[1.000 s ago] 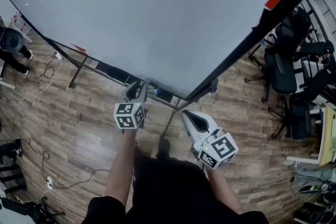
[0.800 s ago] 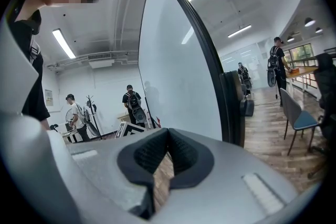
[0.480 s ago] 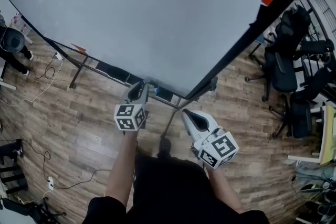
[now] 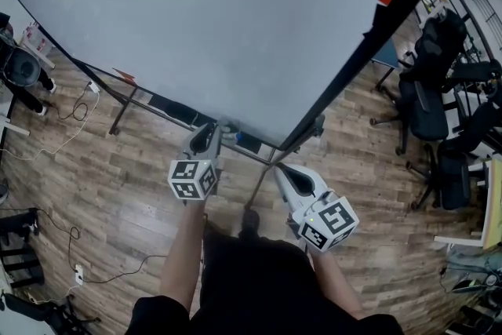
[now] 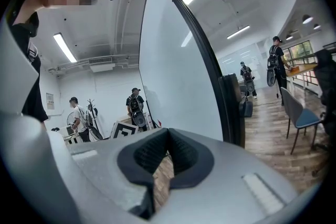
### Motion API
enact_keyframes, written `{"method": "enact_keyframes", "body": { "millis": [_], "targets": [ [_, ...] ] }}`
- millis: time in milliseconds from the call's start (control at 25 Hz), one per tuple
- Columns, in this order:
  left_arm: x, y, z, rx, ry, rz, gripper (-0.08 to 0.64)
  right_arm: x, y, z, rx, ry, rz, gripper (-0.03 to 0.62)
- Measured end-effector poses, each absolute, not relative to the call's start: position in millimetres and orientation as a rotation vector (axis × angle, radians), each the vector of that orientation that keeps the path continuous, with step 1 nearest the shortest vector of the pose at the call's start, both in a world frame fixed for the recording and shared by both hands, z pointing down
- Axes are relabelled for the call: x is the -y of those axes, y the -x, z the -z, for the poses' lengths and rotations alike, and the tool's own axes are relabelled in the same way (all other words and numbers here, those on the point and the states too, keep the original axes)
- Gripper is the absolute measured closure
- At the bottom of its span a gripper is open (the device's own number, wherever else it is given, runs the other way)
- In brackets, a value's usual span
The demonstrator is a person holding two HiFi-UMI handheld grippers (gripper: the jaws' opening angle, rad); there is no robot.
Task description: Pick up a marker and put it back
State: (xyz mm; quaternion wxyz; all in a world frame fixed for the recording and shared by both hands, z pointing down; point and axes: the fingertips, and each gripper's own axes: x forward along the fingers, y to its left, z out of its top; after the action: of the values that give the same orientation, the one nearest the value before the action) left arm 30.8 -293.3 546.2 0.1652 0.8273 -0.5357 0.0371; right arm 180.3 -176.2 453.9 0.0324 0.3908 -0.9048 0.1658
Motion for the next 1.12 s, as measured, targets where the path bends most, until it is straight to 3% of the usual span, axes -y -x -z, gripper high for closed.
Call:
{"method": "enact_keyframes", "body": {
  "millis": [760,1120],
  "targets": [
    [259.9,-14.1,-461.7,1.603,-2.491,0.046,0.483,158.3,-177.6,-435.4,2.847,-1.392,-0.506,0.591],
    [216.3,25.5,-426.9,1.526,-2.585,0.154,0.483,121.4,-127.4,-418.1,2.82,-1.565,-0.438,0.591]
  ]
}}
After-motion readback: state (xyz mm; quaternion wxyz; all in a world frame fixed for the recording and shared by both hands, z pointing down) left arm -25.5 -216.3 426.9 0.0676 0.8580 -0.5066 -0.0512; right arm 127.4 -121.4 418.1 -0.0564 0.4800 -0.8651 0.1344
